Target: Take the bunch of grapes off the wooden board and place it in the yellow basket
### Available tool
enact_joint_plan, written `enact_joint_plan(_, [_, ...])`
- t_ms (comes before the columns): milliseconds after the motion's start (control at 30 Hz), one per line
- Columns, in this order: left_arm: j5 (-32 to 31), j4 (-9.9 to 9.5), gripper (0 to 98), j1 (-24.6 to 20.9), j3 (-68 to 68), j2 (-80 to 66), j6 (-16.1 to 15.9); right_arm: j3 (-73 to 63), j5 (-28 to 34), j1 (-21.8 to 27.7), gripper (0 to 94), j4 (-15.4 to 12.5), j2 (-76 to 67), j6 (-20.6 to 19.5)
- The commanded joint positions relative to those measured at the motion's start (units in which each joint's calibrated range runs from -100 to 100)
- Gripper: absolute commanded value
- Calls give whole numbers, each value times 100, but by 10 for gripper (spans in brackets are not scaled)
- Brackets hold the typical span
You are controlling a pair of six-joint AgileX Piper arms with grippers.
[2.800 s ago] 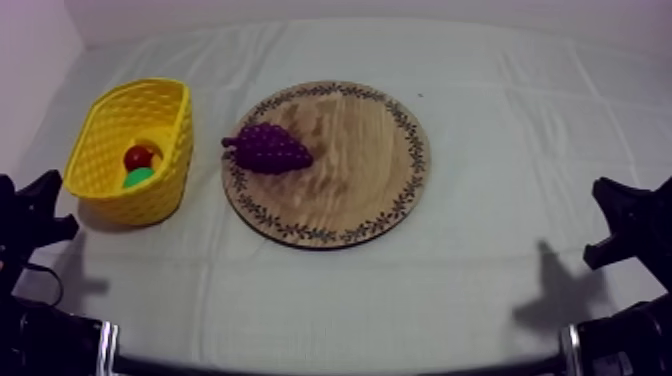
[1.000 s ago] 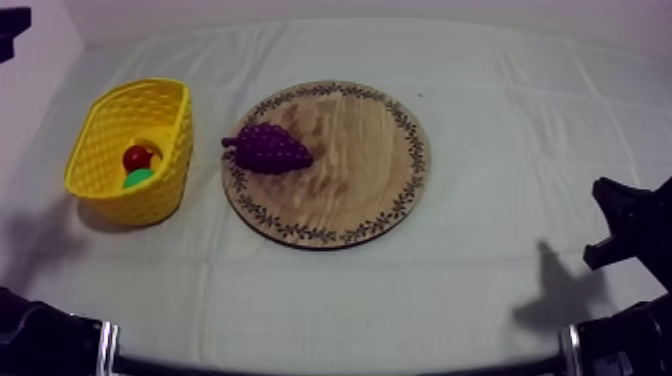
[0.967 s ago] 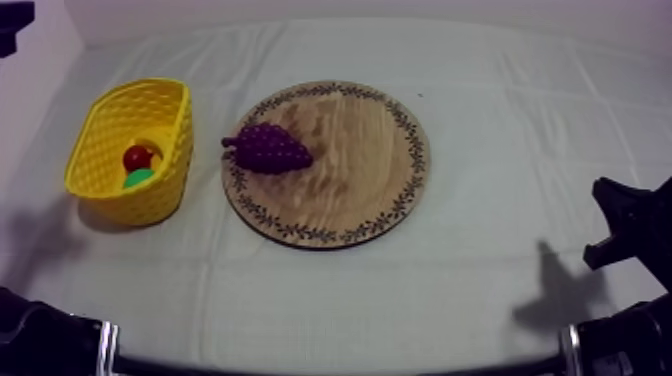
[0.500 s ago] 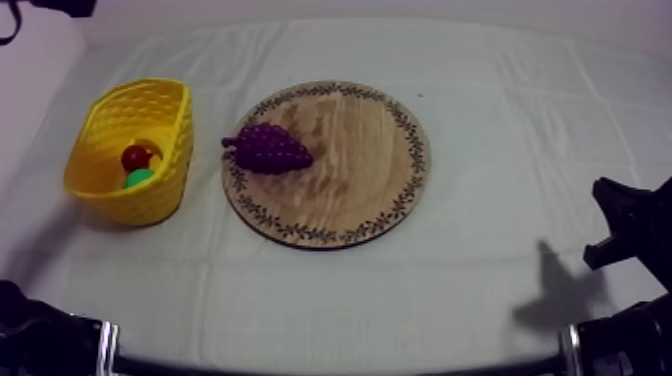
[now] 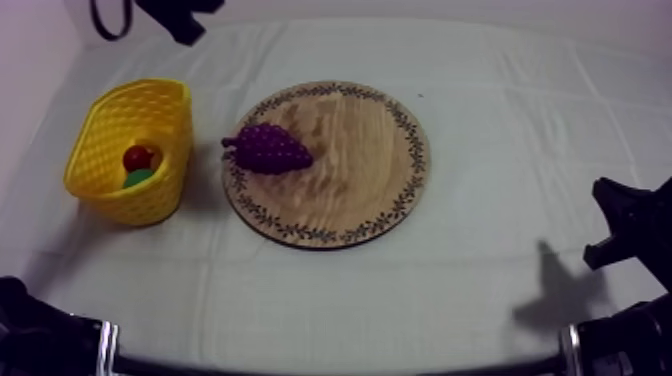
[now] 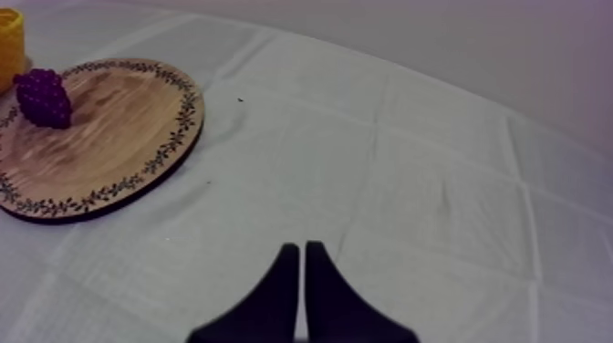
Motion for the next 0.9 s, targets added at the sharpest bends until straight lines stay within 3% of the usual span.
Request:
enact_joint_plan(0, [19,-35,0,29,-18,327,-23,-3,0,2,4,1,-1,-2])
enact_joint_plan(333, [214,-5,12,65,42,864,-292,-3,0,2,4,1,-1,-2])
enact_joint_plan(400, [275,-8,64,68,59,895,-303,-3,0,2,4,1,-1,1])
enact_joint_plan(500, [443,-9,225,57,61,937,-297,-3,0,2,4,1,-1,2])
enact_joint_plan(733, [730,-1,782,-14,58,1023,-186,-3,0,2,4,1,-1,3])
enact_joint_plan(867, [926,39,921,-59,47,1069,-299,-3,0,2,4,1,-1,2])
